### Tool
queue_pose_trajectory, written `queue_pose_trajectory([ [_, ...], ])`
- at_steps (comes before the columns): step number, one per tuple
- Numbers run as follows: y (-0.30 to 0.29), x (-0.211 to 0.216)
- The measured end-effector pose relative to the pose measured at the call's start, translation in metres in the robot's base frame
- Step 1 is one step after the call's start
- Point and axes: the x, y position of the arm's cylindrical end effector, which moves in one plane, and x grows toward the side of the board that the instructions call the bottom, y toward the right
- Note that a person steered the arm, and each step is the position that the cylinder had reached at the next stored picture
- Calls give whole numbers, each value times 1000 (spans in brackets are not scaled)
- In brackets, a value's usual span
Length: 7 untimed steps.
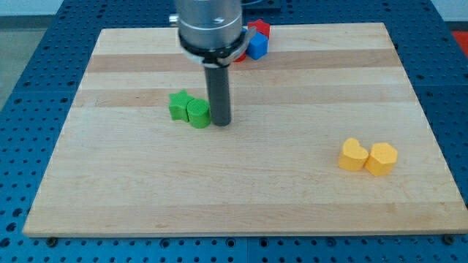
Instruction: Separate the red star and red circle from the green star and green circle
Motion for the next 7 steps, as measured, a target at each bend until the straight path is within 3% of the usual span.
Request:
queue_pose_trajectory([
  [3,96,-89],
  [7,123,-231],
])
